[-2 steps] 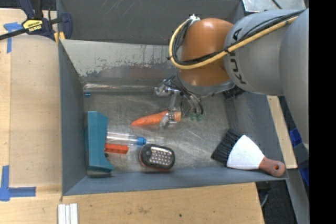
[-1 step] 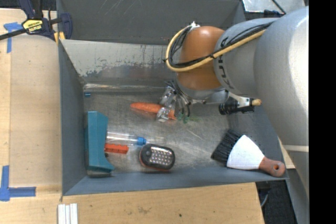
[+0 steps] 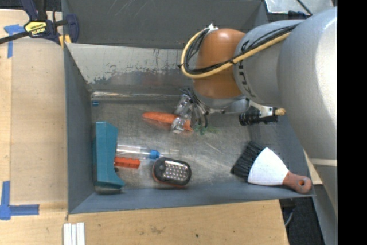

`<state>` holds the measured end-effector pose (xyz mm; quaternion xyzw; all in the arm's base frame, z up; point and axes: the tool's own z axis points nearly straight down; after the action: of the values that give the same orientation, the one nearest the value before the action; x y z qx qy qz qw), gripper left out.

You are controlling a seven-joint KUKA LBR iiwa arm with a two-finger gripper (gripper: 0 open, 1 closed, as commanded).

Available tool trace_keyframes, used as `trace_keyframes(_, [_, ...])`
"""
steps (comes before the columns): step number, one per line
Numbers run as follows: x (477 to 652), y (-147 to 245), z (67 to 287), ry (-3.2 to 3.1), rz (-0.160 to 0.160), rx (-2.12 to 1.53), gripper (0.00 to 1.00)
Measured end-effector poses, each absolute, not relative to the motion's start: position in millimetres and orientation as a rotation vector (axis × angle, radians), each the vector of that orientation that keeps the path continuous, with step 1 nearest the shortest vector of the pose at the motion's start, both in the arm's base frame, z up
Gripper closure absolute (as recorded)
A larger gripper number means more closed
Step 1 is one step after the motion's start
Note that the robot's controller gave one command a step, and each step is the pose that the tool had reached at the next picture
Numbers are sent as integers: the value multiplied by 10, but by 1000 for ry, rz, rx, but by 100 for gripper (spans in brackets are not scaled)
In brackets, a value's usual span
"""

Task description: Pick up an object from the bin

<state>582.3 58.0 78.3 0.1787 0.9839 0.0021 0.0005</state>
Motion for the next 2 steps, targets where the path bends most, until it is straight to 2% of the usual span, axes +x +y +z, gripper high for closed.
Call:
trace_keyframes(1, [5772, 536, 1059, 3093, 1, 553, 100])
trace_keyframes(2, [5841, 503, 1452, 3106, 0, 450, 100])
